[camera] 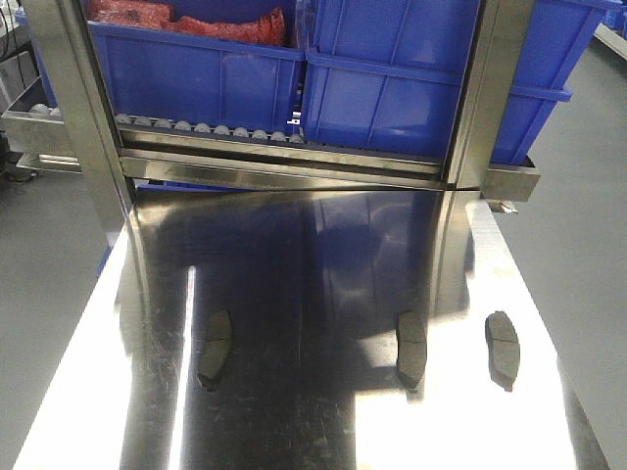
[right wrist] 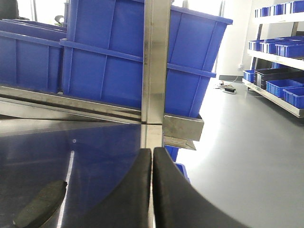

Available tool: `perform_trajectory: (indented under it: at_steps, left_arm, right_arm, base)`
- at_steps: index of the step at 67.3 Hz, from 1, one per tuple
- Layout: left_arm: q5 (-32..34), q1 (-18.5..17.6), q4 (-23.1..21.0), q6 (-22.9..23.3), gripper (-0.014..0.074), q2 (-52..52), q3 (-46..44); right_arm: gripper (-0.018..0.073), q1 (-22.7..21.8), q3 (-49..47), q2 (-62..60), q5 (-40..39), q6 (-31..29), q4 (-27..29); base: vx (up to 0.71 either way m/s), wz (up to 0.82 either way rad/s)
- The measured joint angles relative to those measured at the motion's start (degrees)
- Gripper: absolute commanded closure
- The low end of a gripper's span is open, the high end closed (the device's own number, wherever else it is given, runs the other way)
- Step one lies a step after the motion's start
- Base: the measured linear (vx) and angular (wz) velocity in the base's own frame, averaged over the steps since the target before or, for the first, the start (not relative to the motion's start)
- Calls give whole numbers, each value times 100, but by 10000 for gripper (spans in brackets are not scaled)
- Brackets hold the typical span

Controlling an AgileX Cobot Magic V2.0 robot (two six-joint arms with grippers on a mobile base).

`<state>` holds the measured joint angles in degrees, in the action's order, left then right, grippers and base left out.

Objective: Move and align brake pads A on conveyor
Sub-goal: 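Lift the brake pad with the left gripper and raise it clear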

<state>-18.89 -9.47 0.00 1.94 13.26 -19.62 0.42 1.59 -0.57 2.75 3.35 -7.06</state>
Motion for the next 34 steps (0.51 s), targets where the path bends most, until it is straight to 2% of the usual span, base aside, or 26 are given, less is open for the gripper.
perform_trajectory:
  at_steps: [6, 18, 27, 34]
  left_arm:
    - [0, 0, 0, 0, 602, 0, 0]
    - [0, 0, 0, 0, 602, 0, 0]
    - [0, 0, 0, 0, 602, 0, 0]
    - [0, 0, 0, 0, 602, 0, 0]
  right_arm:
    - [571, 0, 0, 0, -189, 0, 0]
    - [571, 0, -4, 0, -1130, 0, 0]
    - [571, 0, -467, 89, -976, 14, 0]
    - [571, 0, -1169, 640, -497, 40, 0]
  base:
    - [0, 0]
    - [0, 0]
    - [0, 0]
    - [0, 0]
